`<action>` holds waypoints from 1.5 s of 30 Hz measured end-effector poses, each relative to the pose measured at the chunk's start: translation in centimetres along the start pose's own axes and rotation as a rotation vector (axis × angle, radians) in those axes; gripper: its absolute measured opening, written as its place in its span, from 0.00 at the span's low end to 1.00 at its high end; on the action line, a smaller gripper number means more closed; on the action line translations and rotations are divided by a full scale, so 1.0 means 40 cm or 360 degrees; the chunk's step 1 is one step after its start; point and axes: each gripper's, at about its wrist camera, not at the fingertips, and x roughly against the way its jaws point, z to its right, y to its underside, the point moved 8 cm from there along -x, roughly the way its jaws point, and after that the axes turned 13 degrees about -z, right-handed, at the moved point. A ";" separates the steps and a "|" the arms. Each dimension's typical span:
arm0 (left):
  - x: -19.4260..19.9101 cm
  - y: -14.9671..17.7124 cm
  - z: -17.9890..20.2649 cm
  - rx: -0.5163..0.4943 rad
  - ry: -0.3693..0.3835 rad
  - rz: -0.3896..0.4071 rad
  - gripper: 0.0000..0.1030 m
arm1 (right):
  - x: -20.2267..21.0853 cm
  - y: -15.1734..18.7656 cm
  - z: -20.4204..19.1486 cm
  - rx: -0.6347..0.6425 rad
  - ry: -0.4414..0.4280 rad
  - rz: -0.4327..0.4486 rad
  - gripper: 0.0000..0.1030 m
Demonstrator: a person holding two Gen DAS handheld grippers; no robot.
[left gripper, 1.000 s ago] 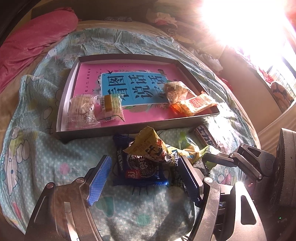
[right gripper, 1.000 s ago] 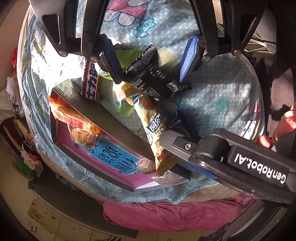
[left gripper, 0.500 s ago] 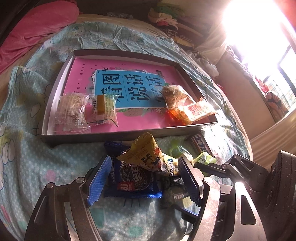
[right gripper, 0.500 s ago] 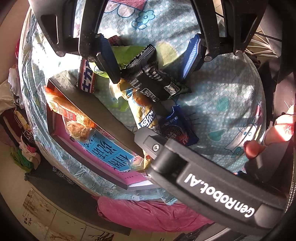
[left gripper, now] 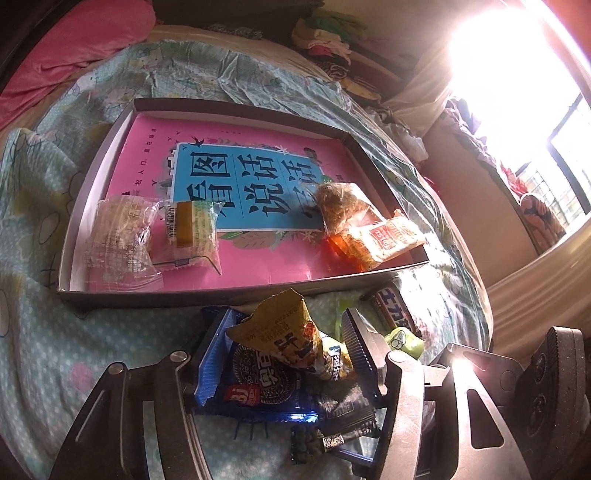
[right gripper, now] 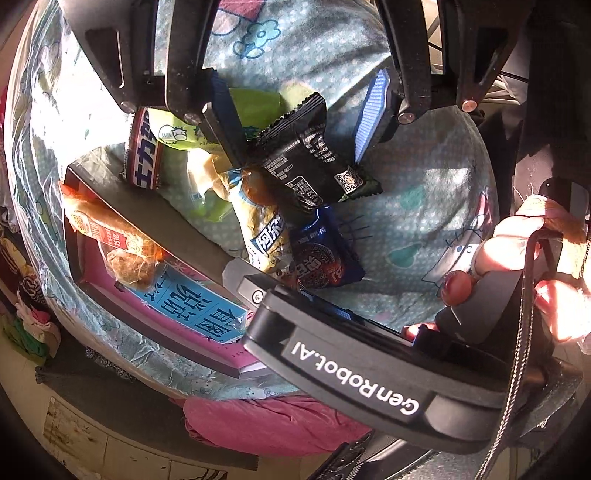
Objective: Organize snacks
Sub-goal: 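Move left tool to the yellow chip bag while right tool approaches the black cookie packet, then close left tool on the yellow chip bag while right tool grips the black packet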
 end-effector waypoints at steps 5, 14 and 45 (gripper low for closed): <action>0.010 0.006 -0.009 0.0010 -0.0014 0.0021 0.43 | -0.006 -0.013 0.004 -0.0032 -0.0073 0.0001 0.56; 0.045 0.023 0.025 -0.0092 -0.0012 0.0081 0.41 | -0.005 -0.025 0.016 -0.0067 -0.0131 0.0016 0.56; -0.038 -0.011 -0.005 0.0131 0.0299 -0.0042 0.18 | -0.064 -0.066 -0.035 0.0051 -0.0067 0.0028 0.60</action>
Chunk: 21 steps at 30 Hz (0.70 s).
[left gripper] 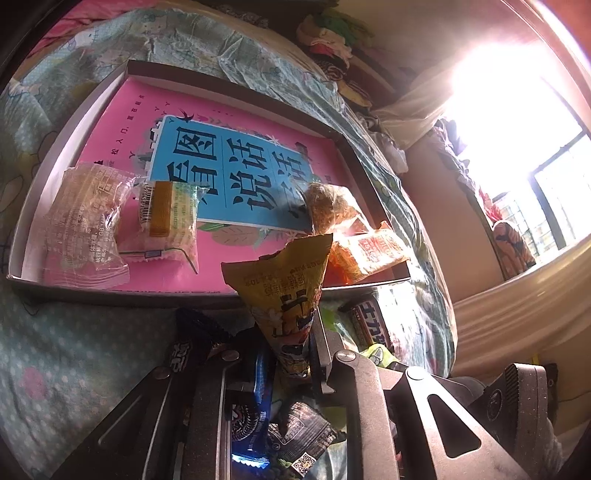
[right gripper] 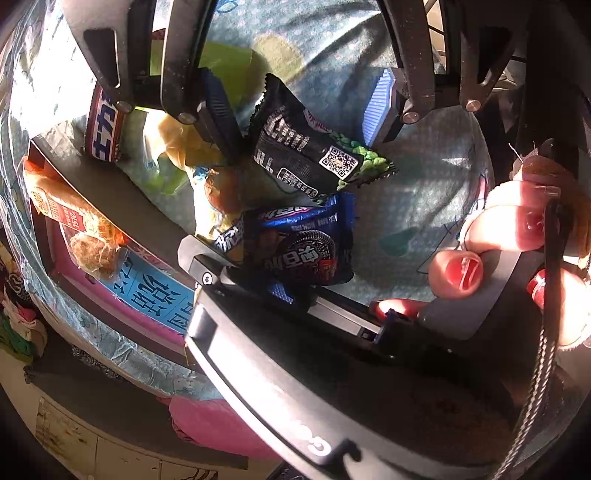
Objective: Organize snacks
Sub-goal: 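Close left tool on the yellow chip bag while right tool grips the black packet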
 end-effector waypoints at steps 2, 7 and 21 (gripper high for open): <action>0.002 -0.001 -0.003 0.0016 0.0013 0.0000 0.18 | 0.001 -0.001 0.000 0.0001 -0.0012 0.0008 0.55; 0.007 -0.005 0.002 0.0021 0.0017 0.0006 0.18 | 0.021 0.000 -0.001 -0.0028 -0.0020 0.0037 0.42; 0.108 -0.028 0.017 0.0031 0.0079 0.0134 0.17 | 0.118 0.036 0.134 -0.0454 -0.0145 0.0178 0.36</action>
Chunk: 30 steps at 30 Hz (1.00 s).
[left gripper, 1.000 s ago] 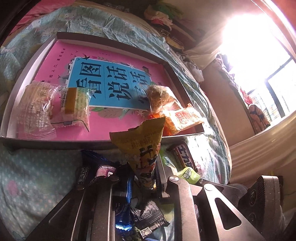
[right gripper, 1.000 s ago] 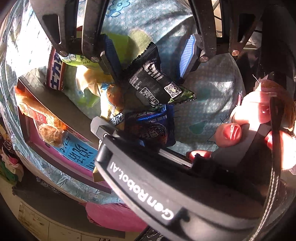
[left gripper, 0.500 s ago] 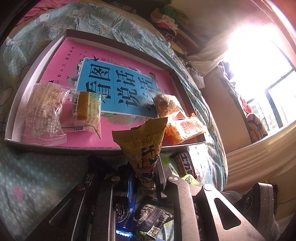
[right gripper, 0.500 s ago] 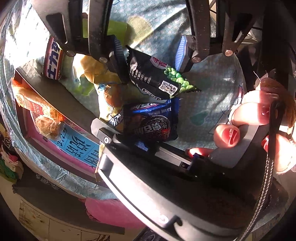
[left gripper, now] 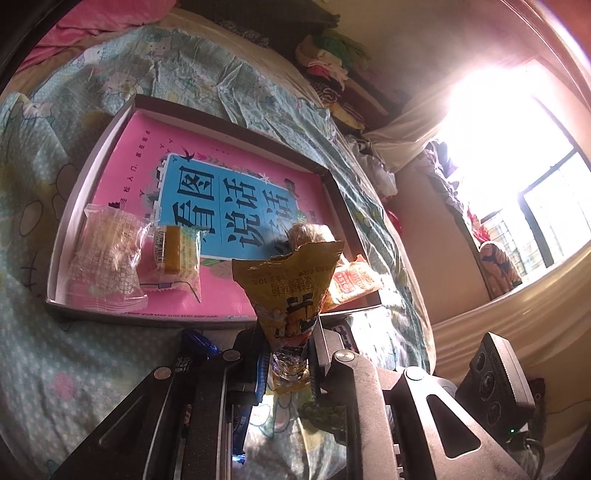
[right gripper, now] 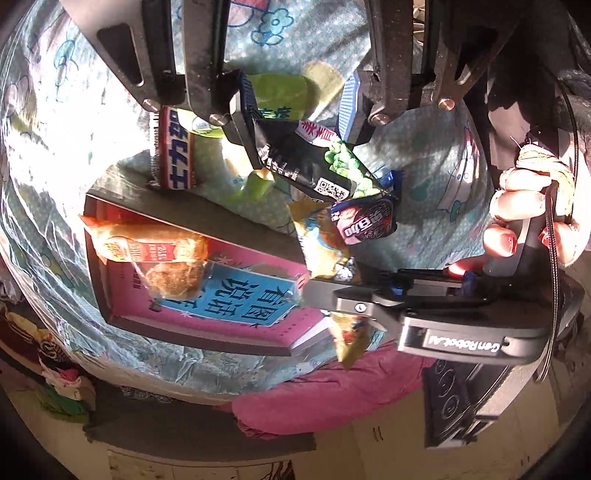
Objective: Organize snacks
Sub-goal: 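Close left tool on the yellow chip bag while right tool grips the black packet, then lift the yellow chip bag with left tool while right tool lifts the black packet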
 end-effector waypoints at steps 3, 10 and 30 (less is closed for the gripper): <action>0.023 -0.008 -0.006 0.0014 -0.0005 0.0035 0.17 | 0.011 0.002 0.014 -0.0057 -0.0021 0.0019 0.36; 0.063 -0.020 -0.031 0.0058 -0.0024 0.0101 0.17 | 0.008 0.000 0.015 -0.0045 -0.0020 0.0019 0.36; 0.141 -0.024 -0.022 -0.0031 -0.0248 0.0220 0.17 | 0.096 -0.046 0.076 -0.0189 -0.0071 0.0282 0.36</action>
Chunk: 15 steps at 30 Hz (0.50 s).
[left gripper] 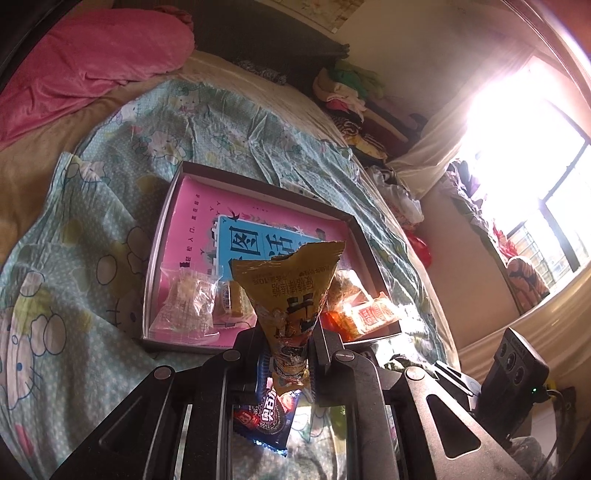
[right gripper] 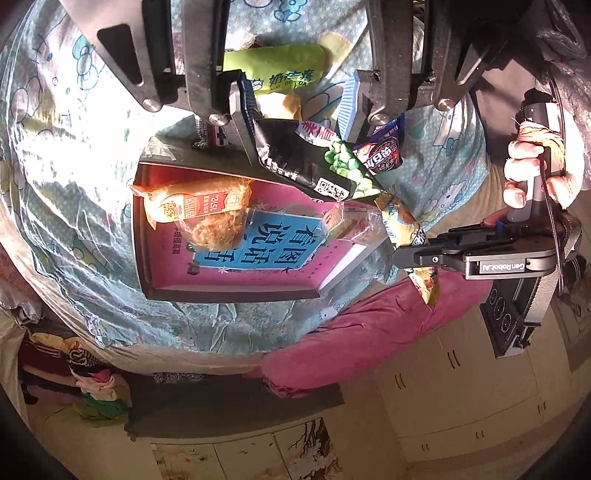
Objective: Organize snacks
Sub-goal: 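Lift the yellow chip bag with left tool while right tool lifts the black packet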
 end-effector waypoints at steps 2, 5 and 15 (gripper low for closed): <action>0.006 -0.003 0.007 -0.0021 -0.0015 0.0015 0.17 | -0.001 -0.003 -0.002 0.0008 0.0007 0.0004 0.36; 0.013 -0.006 0.016 -0.0051 -0.0039 0.0034 0.17 | -0.006 -0.007 -0.006 0.0014 0.0007 0.0000 0.36; -0.002 0.003 0.036 -0.0086 -0.0090 0.0015 0.17 | 0.004 -0.023 -0.020 0.0056 -0.0001 0.0038 0.36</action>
